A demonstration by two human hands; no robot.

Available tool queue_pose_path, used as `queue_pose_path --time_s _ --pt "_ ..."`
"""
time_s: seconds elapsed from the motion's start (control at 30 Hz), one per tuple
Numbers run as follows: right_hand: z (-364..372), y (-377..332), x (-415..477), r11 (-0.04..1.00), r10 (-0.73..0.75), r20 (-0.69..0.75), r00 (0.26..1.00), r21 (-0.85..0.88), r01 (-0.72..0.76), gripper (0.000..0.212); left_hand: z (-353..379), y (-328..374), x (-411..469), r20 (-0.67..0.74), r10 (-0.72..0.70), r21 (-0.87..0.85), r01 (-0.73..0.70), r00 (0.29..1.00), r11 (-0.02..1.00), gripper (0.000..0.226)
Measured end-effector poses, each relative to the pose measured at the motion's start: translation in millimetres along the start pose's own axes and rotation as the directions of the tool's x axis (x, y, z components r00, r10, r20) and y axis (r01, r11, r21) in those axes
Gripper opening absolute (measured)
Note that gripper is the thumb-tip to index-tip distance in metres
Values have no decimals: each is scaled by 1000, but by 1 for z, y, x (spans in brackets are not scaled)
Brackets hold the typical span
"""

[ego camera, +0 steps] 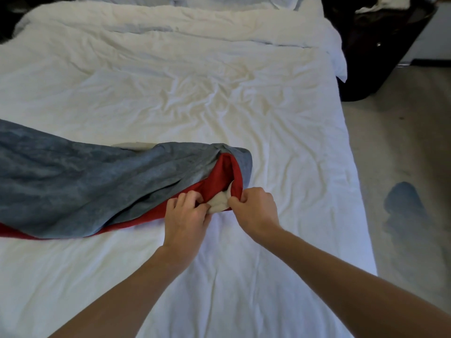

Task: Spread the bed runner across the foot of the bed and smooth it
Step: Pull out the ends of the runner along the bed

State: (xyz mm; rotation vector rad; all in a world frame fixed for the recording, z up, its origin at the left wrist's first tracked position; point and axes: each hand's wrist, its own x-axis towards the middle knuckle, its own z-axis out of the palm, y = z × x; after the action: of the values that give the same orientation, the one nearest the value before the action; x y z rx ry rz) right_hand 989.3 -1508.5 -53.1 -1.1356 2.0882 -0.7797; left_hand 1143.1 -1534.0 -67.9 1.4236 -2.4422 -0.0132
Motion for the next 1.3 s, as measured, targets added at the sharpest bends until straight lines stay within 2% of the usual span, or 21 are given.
queue_pose_path --time_s 0.2,0.33,0.47,0.73,0.93,1.17,1.23,1.3 --pt "-17 14 -27 999 27 -82 996 19 -26 45 -8 32 -25 11 61 -105 -59 998 993 18" --pt "-22 13 -45 1000 24 -158 987 18 -21 47 -21 52 -42 23 -17 -243 22 1000 970 27" --pt "-26 16 -65 1000 1 -184 983 3 0 44 -27 61 -59 18 -38 -283 42 999 958 25" --pt "-47 53 -93 999 30 -127 991 -11 -32 35 -24 96 -89 63 -57 -235 70 996 970 20" --pt "-69 77 -111 999 -42 -53 998 -16 41 38 -28 130 -112 40 -94 -196 100 995 976 22" --pt "-100 89 -120 984 -173 70 982 -25 175 24 -25 190 -135 16 -301 -278 293 954 915 29" --pt "-101 96 -124 982 -191 144 971 30 189 24 -25 202 -137 23 -397 -341 381 917 859 32" --pt "-98 110 -131 984 -160 184 970 105 143 26 -23 205 -139 36 -518 -433 480 855 763 35"
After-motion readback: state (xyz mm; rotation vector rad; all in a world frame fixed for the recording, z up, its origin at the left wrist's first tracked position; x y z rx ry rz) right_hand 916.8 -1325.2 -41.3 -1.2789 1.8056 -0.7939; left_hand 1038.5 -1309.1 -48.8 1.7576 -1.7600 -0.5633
